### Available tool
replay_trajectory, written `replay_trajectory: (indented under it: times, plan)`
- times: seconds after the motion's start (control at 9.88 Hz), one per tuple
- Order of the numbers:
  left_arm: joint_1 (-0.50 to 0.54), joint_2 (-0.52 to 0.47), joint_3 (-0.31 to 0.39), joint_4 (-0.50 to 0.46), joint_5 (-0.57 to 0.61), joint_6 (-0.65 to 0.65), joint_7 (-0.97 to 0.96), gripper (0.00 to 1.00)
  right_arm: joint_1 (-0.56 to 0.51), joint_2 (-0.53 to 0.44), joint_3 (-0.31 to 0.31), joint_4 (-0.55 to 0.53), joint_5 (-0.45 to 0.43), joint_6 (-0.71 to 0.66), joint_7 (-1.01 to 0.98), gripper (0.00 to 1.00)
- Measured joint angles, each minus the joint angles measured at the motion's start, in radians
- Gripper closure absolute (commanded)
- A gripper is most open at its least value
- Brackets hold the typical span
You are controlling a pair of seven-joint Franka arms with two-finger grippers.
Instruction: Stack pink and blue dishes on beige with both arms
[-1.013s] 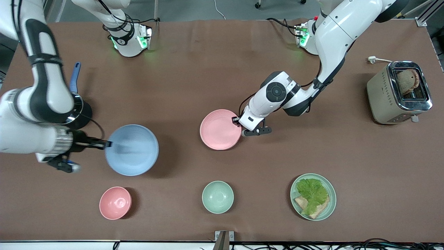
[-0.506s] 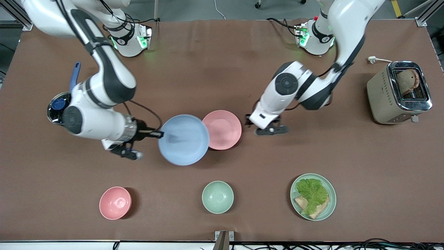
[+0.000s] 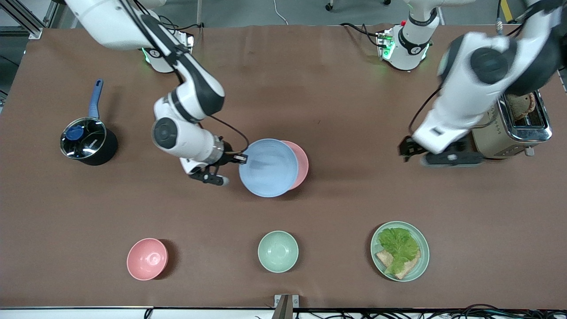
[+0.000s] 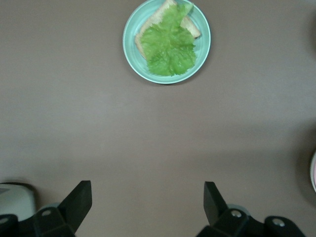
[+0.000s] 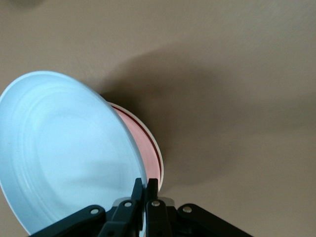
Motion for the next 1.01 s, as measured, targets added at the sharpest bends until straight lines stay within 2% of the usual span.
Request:
replay_trajectory:
  times: [0.3, 0.51, 0.61, 0.71, 0.81, 1.01]
  plan:
    - [0.002, -0.132, 0.138, 0.114, -0.064, -0.260, 0.215, 0.00, 0.045, 0.015, 0.000, -0.028, -0.001, 0.039, 0.026, 0.98]
    - [0.001, -0.176, 0.174, 0.172, -0.071, -0.321, 0.242, 0.00, 0.046, 0.018, -0.001, -0.059, -0.005, 0.089, 0.026, 0.96]
    - [0.001, -0.165, 0.181, 0.232, -0.072, -0.380, 0.244, 0.00, 0.047, 0.022, -0.001, -0.070, -0.014, 0.107, 0.027, 0.93]
    - [0.001, -0.134, 0.182, 0.310, -0.072, -0.455, 0.244, 0.00, 0.048, 0.028, -0.001, -0.075, -0.017, 0.121, 0.027, 0.71]
    - [0.000, -0.096, 0.182, 0.377, -0.072, -0.512, 0.244, 0.00, 0.051, 0.035, 0.000, -0.076, -0.017, 0.131, 0.027, 0.01]
    - [0.003, -0.055, 0.185, 0.418, -0.081, -0.545, 0.239, 0.00, 0.051, 0.034, -0.001, -0.071, -0.022, 0.125, 0.026, 0.00]
